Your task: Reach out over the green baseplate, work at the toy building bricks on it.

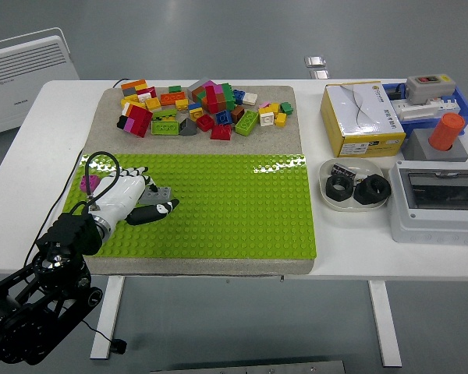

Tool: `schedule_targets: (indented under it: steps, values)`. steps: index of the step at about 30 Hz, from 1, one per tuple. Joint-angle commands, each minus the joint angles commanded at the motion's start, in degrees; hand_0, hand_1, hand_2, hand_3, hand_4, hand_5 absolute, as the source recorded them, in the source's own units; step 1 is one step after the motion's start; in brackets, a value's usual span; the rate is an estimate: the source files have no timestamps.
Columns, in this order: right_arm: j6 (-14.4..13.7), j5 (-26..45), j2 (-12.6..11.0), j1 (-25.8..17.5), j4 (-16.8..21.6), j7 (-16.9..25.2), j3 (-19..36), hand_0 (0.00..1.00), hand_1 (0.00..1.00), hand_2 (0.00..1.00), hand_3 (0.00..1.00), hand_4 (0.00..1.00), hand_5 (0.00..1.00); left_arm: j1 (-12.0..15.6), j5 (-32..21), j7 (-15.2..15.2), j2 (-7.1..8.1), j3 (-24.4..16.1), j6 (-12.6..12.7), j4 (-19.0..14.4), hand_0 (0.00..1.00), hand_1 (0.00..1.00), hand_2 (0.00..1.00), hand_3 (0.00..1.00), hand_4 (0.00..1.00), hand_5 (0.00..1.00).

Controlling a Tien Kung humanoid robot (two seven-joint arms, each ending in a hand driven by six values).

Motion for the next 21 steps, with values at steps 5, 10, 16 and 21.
schedule_targets:
  steps: [5, 10, 16, 21]
  values:
    - [-0.03, 0.03, 0.00, 0.03, -0.06, 0.03, 0.00, 0.723, 0.709, 0.708, 0.682, 0.775, 0.842, 0.46, 0.07, 0.26, -0.28, 0.02, -0.37, 0.28, 0.998, 0.998, 0.998, 0.693, 0.784, 0.998]
    - [-0.08, -0.02, -0.01, -0.01, -0.11, 0.06, 0.00, 0.723, 0.709, 0.707, 0.682, 0.775, 0.841, 0.62, 0.06, 0.33, -0.46, -0.03, -0.46, 0.49, 0.998, 0.998, 0.998, 0.692, 0.785, 0.998]
    - [-0.09, -0.11, 0.00, -0.09, -0.12, 0.04, 0.00, 0.723, 0.709, 0.707, 0.682, 0.775, 0.841, 0.76, 0.05, 0.20, -0.73, -0.06, -0.18, 1.14, 0.998, 0.998, 0.998, 0.692, 0.785, 0.998]
    - [-0.08, -0.16, -0.01, -0.12, -0.12, 0.02, 0.00, 0.723, 0.710, 0.707, 0.681, 0.776, 0.841, 0.82, 0.23, 0.14, -0.90, 0.10, -0.01, 1.58, 0.998, 0.998, 0.998, 0.693, 0.785, 0.998]
